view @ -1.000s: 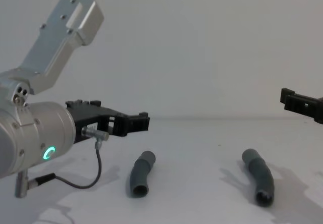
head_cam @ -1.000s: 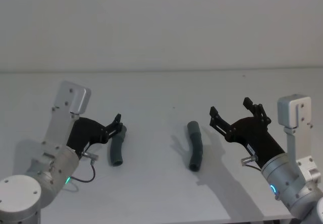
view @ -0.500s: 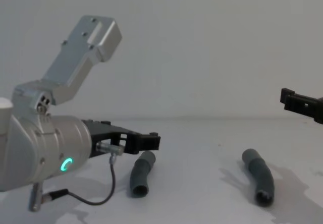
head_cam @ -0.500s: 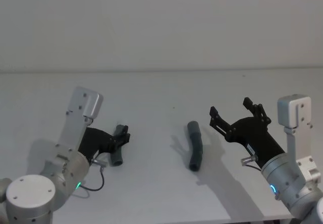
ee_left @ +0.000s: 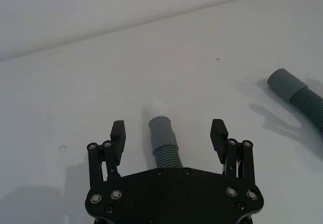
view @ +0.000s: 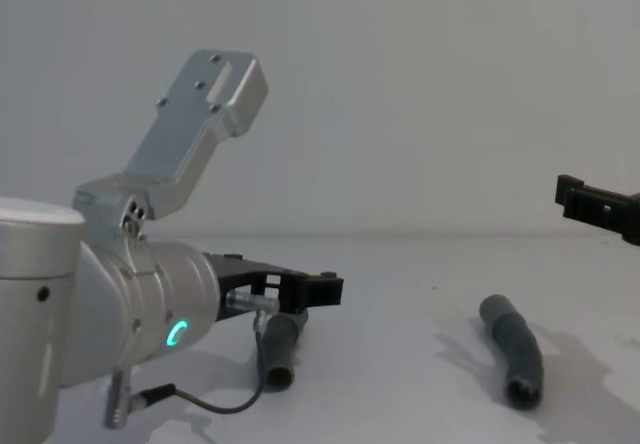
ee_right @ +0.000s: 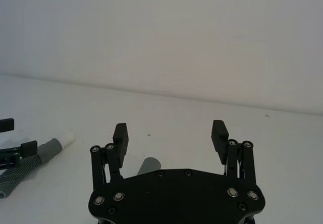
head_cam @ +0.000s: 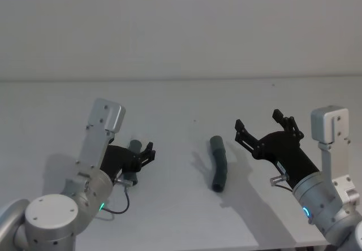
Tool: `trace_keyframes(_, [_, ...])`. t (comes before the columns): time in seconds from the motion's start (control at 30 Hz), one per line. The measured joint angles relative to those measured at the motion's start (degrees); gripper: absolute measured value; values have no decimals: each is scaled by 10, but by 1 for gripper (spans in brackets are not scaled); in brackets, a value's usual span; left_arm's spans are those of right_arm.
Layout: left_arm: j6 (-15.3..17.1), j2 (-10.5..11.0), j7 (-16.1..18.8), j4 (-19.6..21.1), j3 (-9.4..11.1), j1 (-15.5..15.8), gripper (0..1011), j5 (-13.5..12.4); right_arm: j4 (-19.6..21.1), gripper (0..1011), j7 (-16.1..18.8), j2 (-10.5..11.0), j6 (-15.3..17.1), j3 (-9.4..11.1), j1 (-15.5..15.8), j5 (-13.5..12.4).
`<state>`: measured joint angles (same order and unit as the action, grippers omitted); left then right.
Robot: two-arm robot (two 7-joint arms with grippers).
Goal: Use both hands to pick up one end of the pipe from the table, align the ends, and insert them.
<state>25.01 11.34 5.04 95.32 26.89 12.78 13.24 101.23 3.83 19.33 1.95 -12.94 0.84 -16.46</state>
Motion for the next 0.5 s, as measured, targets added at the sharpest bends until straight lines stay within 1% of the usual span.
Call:
trace_keyframes(0.33, [-3, -28, 13, -16, -10, -3, 1001, 6, 0, 1004, 0, 0, 0, 0, 0, 0])
trace_keyframes(0.5, [-3, -39, 16, -24, -14, -5, 1001, 8, 0, 1003, 0, 0, 0, 0, 0, 0])
